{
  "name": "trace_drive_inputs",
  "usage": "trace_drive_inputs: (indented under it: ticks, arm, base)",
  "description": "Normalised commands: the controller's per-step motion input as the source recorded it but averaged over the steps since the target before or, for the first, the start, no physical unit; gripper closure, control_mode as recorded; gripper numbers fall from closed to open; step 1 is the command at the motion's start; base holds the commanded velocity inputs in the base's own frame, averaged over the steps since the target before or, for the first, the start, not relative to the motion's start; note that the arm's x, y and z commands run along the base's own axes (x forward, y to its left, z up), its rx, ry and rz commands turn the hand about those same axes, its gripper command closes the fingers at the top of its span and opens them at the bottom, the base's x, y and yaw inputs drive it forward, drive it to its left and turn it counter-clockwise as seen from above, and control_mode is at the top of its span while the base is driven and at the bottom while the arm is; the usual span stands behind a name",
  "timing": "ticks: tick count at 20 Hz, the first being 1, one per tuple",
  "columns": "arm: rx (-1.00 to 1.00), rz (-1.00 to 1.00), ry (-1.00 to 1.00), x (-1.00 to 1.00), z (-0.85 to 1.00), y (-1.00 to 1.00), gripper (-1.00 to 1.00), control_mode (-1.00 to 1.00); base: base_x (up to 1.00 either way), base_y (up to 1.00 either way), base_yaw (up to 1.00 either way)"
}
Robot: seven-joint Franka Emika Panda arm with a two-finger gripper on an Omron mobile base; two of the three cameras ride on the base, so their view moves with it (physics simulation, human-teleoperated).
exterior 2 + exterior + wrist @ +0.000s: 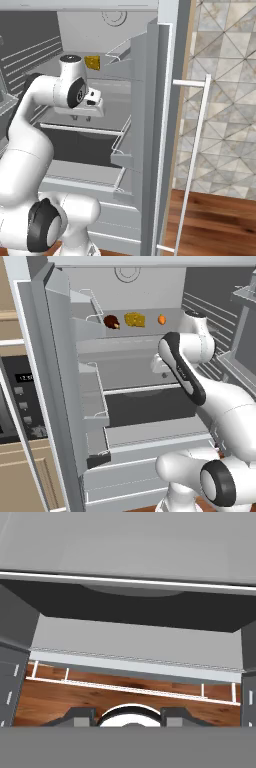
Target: Take the cheese, steak, and carrot from the fridge and place them on the plate on the dining counter to create an appetizer plate.
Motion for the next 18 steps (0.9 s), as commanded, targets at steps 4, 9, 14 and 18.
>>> trace_drive_inputs:
  ticks: [4,9,14,18]
  arm:
    - [0.00,0.00,-0.13,-0.03,0.02,0.00,-1.00,-1.00]
    - [0.00,0.00,-0.45,-0.13,0.23,0.00,-1.00,-1.00]
    - [0.00,0.00,-0.54,-0.01,0.30,0.26,-1.00,-1.00]
    - [0.00,0.00,-0.42,0.01,0.29,0.44,-1.00,-1.00]
  base:
    - [0.00,0.00,0.00]
    - [0.00,0.00,0.00]
    - [0.00,0.00,0.00]
    - [0.00,0.00,0.00]
